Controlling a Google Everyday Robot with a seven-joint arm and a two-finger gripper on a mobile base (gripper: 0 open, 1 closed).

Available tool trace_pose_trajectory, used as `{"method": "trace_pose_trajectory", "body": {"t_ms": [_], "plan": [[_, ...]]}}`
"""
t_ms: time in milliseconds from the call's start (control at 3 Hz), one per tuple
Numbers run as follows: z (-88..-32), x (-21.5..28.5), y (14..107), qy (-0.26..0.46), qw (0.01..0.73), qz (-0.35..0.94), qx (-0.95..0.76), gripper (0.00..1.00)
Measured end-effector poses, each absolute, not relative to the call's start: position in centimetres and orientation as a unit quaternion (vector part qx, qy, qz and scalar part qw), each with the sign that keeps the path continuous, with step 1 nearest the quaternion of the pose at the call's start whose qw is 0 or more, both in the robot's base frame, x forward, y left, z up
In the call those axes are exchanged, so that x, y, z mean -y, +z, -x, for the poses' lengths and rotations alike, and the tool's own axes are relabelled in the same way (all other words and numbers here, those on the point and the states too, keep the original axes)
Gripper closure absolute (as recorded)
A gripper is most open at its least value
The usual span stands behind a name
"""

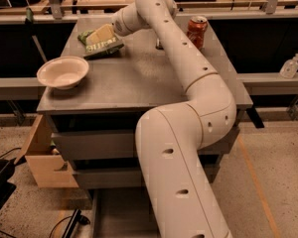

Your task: Place green jalapeno chip bag into bottom drawer

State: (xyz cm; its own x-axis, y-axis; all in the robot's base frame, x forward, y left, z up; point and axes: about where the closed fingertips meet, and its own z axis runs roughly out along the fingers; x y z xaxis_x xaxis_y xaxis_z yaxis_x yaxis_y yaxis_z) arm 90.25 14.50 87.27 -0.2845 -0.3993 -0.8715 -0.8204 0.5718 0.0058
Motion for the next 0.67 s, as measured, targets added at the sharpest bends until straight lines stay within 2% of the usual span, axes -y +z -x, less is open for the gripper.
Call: {"method": "trace_pose_trajectory", "body": {"t_ms": [333, 667], "plan": [[-90.0, -15.9, 86.1, 0.248, 0.434, 0.405, -0.765, 0.19], [-89.5, -17.3, 84.9, 0.250, 0.417, 0.418, -0.768, 0.49]]}}
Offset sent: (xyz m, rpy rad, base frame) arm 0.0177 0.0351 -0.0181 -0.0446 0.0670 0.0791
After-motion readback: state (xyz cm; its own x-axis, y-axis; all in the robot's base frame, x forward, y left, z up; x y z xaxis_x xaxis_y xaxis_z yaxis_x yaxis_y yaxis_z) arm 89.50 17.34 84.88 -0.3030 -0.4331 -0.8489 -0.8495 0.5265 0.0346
